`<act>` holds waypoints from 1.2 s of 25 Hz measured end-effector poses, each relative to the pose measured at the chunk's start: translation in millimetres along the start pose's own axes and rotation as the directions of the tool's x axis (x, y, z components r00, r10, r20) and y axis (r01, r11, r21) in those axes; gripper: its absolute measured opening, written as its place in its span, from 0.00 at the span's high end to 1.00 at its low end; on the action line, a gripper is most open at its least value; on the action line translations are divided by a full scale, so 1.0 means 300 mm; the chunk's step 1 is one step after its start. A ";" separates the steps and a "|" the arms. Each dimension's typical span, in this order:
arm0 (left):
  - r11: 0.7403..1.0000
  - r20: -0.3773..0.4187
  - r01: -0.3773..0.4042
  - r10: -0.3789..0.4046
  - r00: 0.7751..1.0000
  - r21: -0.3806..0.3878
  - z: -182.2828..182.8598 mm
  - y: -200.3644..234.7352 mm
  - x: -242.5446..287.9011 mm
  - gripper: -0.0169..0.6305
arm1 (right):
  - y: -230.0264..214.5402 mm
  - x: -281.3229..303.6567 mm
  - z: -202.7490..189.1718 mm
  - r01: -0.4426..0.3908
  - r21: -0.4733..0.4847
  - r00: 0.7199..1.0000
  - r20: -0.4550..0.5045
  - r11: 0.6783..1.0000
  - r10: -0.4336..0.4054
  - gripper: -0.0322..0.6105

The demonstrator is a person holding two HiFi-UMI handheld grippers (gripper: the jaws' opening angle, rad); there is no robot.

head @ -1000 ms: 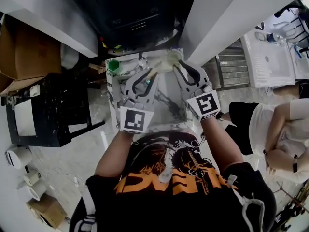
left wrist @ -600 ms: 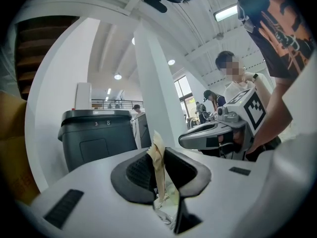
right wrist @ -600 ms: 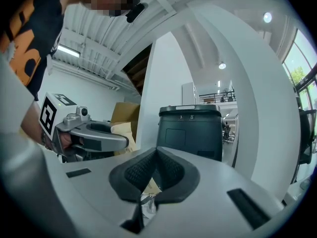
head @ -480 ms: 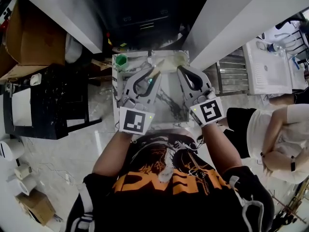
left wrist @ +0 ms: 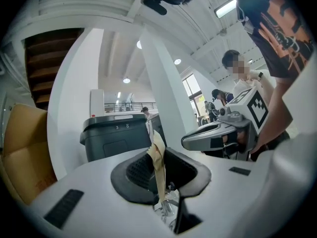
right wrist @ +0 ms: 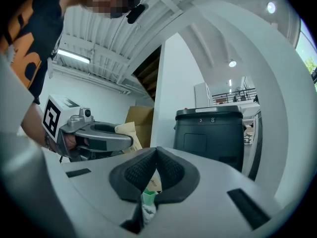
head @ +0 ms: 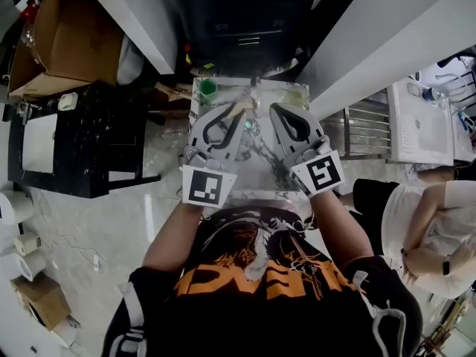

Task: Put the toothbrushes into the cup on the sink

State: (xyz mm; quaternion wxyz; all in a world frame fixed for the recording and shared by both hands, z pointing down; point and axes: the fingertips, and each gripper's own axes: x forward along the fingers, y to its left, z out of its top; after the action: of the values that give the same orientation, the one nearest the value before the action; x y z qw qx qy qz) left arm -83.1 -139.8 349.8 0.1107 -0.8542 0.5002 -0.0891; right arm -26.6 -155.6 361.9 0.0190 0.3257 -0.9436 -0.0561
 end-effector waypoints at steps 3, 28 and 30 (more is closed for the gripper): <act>0.999 -0.016 -0.042 0.042 0.999 0.000 -0.031 0.060 -0.039 0.84 | 0.048 0.050 0.004 -0.036 -0.002 0.999 -0.001 0.999 0.036 0.93; 0.986 -0.233 -0.160 0.145 0.962 -0.044 -0.578 0.350 0.077 0.84 | 0.106 0.253 -0.064 -0.080 0.032 0.995 -0.056 0.996 0.082 0.93; 0.986 -0.239 -0.159 0.145 0.960 -0.042 -0.602 0.353 0.097 0.84 | 0.090 0.248 -0.072 -0.071 0.034 0.995 -0.063 0.997 0.073 0.93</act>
State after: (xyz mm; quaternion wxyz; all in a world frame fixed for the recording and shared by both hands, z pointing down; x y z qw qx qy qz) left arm -204.9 -233.7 494.8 0.0311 -0.7996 0.5763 -0.1658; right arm -100.2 -182.4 386.6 0.0463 0.2935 -0.9544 -0.0298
